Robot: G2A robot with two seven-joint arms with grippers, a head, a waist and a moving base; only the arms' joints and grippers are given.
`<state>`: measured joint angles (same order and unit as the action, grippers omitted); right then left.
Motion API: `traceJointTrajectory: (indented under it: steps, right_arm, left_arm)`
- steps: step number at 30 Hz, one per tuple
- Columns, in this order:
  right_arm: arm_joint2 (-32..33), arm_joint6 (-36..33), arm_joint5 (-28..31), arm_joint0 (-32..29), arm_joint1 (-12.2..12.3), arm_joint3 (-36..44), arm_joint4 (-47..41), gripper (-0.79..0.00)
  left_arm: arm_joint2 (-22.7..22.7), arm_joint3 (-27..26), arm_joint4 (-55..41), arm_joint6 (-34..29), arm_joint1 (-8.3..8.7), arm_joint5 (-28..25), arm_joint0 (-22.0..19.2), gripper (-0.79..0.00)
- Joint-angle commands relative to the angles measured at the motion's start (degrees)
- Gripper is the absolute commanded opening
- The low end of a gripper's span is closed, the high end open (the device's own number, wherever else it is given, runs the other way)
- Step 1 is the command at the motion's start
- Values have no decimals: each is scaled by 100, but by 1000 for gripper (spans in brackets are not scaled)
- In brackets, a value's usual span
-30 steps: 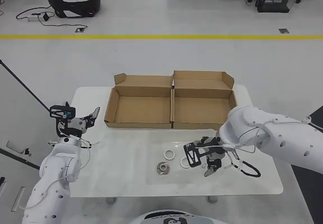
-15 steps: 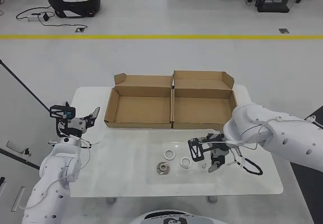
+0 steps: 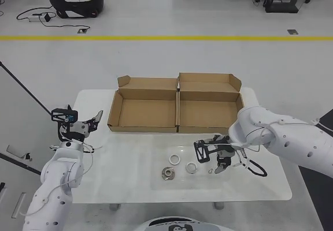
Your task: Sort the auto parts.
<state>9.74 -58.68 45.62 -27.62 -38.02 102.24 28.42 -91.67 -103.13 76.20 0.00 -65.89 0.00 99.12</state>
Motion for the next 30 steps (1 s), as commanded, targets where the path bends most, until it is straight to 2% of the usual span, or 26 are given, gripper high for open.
traceJointTrajectory:
  steps: [1,16,30]
  right_arm:
    - [0,14,14,-1,-34,-33,8,0]
    - [0,-4,-4,-197,-320,-259,111,0]
    - [0,-25,-25,-275,-362,-403,187,0]
  left_arm:
    - [0,0,0,0,0,0,0,0]
    - [0,0,0,0,0,0,0,0]
    - [0,0,0,0,0,0,0,0]
